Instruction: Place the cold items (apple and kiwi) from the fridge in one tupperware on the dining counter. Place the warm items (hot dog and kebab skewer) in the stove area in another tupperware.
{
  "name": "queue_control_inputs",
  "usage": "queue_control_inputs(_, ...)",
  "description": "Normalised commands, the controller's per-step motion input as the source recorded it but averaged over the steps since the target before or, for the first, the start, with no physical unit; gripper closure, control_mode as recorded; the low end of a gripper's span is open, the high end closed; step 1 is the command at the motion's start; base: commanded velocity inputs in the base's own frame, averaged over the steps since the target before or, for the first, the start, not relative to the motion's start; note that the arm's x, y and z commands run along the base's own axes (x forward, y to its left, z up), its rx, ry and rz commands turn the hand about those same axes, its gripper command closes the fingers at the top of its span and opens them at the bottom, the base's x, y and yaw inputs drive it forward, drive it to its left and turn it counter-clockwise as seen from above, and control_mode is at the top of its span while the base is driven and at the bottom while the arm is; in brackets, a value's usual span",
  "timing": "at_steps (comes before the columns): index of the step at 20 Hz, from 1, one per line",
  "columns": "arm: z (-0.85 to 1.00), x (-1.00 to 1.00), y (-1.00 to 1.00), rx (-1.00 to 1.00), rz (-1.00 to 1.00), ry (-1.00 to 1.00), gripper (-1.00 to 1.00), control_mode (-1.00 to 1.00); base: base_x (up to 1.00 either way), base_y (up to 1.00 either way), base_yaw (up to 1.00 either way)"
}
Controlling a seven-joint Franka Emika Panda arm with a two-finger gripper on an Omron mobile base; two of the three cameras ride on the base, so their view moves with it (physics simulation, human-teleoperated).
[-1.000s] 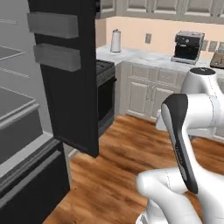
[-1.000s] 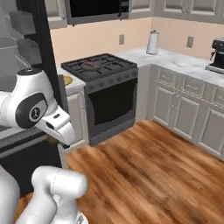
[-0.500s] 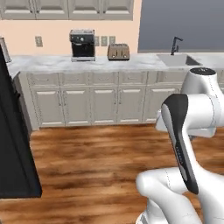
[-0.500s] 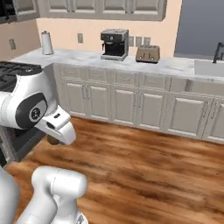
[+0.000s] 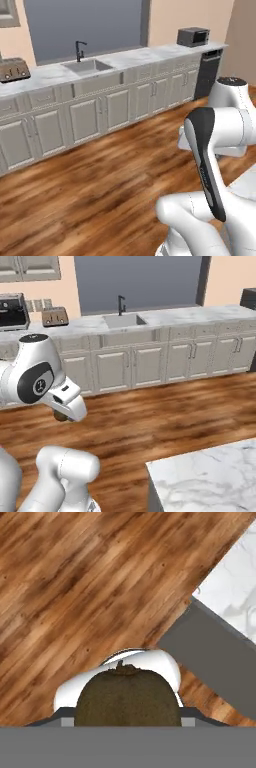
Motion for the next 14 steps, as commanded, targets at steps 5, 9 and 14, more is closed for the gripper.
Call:
queue_control_inputs(5,0.0,0.0,0.0,0.0,0.0,0.0,1.0,1.0,-0.43,0.02,-0.81)
queue_control_inputs(9,0.0,0.0,0.0,0.0,0.0,0.0,1.0,1.0,-0.54,0.51,-0.44)
queue_control_inputs(14,0.0,0.0,0.0,0.0,0.0,0.0,1.0,1.0,-0.95,0.21,-0.22)
